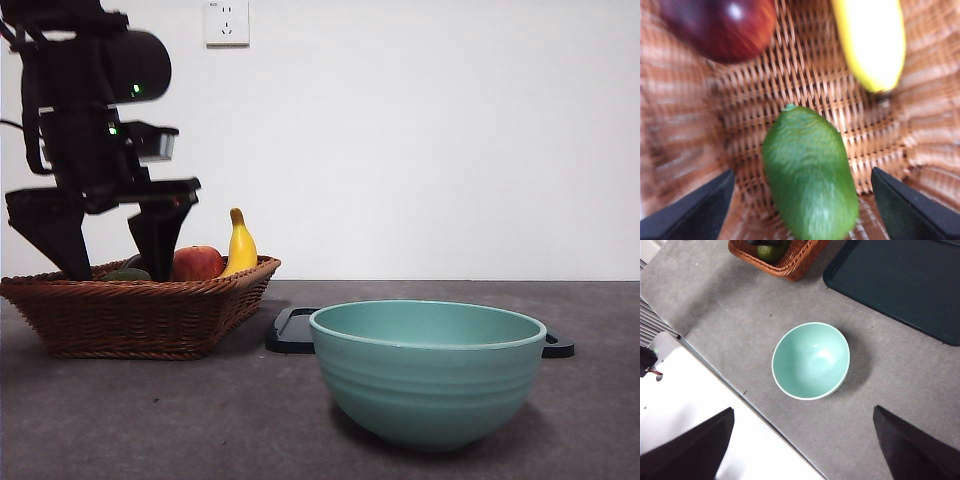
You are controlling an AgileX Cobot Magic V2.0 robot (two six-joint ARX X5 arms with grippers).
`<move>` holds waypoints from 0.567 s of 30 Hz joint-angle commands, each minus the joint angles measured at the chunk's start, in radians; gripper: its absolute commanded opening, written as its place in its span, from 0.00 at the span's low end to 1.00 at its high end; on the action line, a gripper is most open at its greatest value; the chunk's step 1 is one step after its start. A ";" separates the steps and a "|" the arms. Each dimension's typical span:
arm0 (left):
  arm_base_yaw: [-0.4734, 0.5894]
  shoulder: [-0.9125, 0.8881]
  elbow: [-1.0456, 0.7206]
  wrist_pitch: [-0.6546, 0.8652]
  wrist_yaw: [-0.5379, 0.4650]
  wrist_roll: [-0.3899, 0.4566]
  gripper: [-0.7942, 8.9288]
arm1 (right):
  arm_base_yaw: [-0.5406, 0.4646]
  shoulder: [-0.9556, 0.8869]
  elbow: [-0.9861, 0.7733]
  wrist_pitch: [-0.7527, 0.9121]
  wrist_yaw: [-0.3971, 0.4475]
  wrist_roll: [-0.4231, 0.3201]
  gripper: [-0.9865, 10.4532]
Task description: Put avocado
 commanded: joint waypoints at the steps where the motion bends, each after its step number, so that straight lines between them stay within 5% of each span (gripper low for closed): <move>1: -0.010 0.030 0.026 0.024 -0.005 0.008 0.53 | 0.005 0.006 0.017 0.013 -0.002 -0.001 0.48; 13: -0.012 0.072 0.026 0.035 -0.005 0.008 0.45 | 0.005 0.006 0.017 0.017 -0.002 -0.001 0.48; 17: -0.012 0.072 0.026 0.032 -0.005 0.007 0.34 | 0.005 0.006 0.017 0.017 -0.002 -0.001 0.48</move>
